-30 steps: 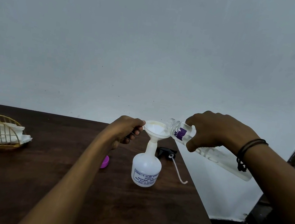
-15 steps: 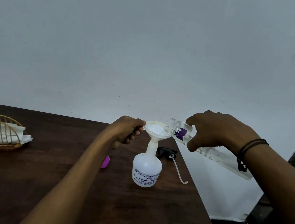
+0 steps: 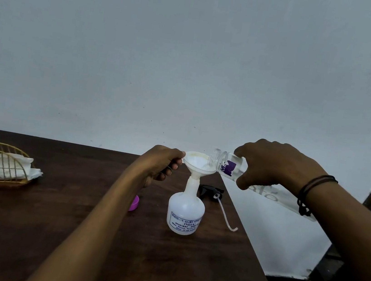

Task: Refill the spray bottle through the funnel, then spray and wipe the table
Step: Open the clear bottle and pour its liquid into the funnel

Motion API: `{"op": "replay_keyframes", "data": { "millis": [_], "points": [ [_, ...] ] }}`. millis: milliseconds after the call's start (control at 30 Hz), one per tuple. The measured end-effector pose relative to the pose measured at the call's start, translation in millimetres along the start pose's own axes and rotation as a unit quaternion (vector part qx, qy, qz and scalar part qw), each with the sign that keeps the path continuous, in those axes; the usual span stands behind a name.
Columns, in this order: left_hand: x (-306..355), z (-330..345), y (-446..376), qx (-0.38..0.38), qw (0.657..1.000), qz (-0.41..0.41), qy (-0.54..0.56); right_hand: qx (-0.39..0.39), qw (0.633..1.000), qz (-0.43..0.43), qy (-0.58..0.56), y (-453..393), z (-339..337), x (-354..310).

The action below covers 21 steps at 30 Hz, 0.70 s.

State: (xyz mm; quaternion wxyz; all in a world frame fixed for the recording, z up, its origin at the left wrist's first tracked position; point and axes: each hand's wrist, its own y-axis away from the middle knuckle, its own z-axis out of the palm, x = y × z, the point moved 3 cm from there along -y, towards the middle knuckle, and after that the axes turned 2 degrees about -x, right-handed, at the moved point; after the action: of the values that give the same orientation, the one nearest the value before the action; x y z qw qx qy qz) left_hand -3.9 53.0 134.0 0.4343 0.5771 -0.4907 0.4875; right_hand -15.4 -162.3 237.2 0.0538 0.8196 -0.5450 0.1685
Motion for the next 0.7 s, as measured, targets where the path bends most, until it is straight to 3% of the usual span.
{"op": "replay_keyframes", "data": {
  "millis": [700],
  "points": [
    [0.5, -0.5, -0.1, -0.001, 1.0, -0.002, -0.007, 0.015, 1.0, -0.01, 0.018, -2.4, -1.1, 1.9]
  ]
}}
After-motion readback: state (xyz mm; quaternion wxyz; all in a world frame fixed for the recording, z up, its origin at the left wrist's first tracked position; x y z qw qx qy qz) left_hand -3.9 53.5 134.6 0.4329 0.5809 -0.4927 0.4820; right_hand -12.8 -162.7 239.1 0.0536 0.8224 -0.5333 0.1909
